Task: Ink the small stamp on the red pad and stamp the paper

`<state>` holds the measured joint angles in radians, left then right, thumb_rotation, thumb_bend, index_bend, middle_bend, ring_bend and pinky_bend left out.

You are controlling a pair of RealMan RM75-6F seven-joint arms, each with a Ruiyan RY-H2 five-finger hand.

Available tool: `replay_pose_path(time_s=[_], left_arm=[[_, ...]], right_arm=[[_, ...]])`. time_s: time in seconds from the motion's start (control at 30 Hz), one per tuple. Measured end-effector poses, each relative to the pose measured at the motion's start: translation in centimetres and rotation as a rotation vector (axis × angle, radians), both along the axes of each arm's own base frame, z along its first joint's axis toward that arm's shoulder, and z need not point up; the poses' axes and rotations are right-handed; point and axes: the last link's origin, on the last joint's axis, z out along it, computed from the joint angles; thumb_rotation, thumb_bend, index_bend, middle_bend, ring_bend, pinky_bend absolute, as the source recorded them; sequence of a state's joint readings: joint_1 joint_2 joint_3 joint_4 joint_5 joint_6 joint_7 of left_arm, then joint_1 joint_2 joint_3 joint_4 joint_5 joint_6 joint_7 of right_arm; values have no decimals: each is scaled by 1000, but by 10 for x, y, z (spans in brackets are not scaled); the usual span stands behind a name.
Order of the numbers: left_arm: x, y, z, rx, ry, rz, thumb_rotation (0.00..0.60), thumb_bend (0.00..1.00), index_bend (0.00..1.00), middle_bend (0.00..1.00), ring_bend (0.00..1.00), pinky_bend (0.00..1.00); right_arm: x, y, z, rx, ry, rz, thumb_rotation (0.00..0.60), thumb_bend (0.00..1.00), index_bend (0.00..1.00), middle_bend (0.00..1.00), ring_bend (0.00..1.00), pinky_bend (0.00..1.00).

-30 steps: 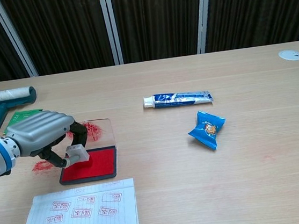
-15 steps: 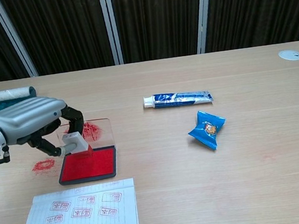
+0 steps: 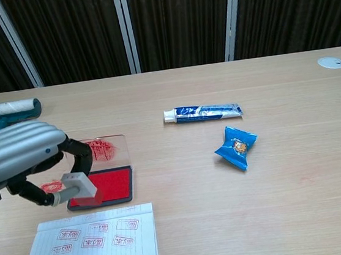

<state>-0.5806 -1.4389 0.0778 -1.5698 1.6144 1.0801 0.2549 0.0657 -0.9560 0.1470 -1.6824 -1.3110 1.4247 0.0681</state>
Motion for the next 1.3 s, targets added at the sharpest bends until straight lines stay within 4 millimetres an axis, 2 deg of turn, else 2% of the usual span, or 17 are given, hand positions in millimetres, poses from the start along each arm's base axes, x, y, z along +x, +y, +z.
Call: replay_pose_path(time_s=[0.2,0.43,0.83,1.3], left_arm=[[6,-23,-17,-49,11,-77,600,475,579,555,864,850],[11,-34,-34,-77,31,-130,600,474,582,558,864,851],[14,-41,-58,-96,66,-179,600,476,585,562,864,851],[9,-43,-64,-97,84,-184,600,478,588,564,864,850]], right_arm=[[-1,1,1,-3,-3,-4,600,0,0,0,0,0],[-3,0,3,-5,-4,-11,600,0,0,0,0,0],[-6,-1,3,-6,-5,-18,600,0,0,0,0,0],[-5,0,3,-5,-5,-18,600,0,0,0,0,0]])
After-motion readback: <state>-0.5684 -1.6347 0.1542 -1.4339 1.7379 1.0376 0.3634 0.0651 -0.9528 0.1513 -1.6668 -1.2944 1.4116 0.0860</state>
